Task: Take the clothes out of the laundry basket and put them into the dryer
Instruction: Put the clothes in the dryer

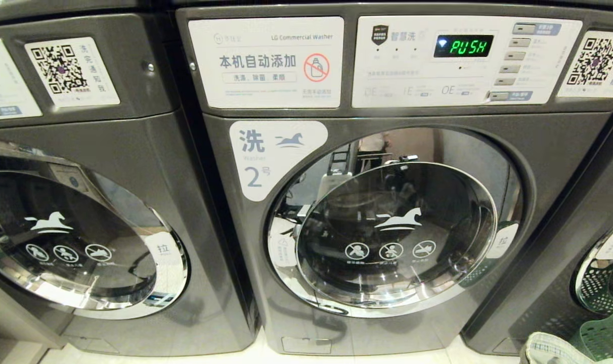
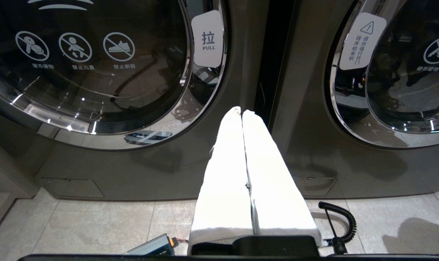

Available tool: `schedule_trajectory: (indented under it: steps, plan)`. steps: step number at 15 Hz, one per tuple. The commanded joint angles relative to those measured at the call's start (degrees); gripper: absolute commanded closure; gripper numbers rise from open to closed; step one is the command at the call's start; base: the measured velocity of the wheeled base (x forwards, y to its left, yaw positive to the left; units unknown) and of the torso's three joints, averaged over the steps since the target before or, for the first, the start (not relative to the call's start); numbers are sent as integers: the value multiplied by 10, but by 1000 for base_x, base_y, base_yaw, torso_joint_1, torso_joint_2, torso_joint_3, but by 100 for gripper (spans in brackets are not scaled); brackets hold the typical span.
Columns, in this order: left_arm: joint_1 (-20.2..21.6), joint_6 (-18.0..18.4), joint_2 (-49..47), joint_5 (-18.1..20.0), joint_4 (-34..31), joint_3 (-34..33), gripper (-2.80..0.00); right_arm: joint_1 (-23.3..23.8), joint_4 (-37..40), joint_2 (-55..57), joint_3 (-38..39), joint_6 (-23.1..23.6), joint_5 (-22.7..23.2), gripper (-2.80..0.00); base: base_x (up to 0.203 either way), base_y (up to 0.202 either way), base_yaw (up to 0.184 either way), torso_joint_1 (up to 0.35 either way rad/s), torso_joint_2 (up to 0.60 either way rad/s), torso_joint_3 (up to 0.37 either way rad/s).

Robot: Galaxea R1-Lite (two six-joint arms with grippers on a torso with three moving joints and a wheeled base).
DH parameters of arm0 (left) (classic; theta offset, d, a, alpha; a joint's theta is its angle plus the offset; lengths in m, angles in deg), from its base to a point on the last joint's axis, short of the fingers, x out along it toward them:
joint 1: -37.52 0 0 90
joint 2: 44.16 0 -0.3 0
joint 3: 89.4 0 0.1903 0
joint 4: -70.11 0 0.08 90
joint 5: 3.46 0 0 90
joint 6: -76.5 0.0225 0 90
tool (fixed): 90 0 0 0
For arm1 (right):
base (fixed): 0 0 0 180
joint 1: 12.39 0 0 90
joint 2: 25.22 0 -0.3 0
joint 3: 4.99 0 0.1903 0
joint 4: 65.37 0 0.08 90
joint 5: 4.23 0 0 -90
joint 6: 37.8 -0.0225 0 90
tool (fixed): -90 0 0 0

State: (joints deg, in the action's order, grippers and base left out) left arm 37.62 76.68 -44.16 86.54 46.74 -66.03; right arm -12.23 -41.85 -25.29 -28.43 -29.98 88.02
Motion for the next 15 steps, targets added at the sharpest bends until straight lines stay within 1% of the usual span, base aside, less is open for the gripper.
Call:
schedule_trajectory:
  steps: [1, 7, 13, 15]
  plan:
    - [0, 0, 1, 0, -1, -1, 0, 0, 2, 0, 1, 1, 0, 0, 0, 0, 0, 25, -64, -268]
    - [0, 0, 1, 0, -1, -1, 0, 0, 2, 0, 1, 1, 0, 0, 0, 0, 0, 87, -458, -335]
    - [0, 0, 1, 0, -1, -1, 0, 0, 2, 0, 1, 1, 0, 0, 0, 0, 0, 150, -471, -320]
    - [0, 0, 1, 0, -1, -1, 0, 0, 2, 0, 1, 1, 0, 0, 6, -9, 147, 171, -476, -309]
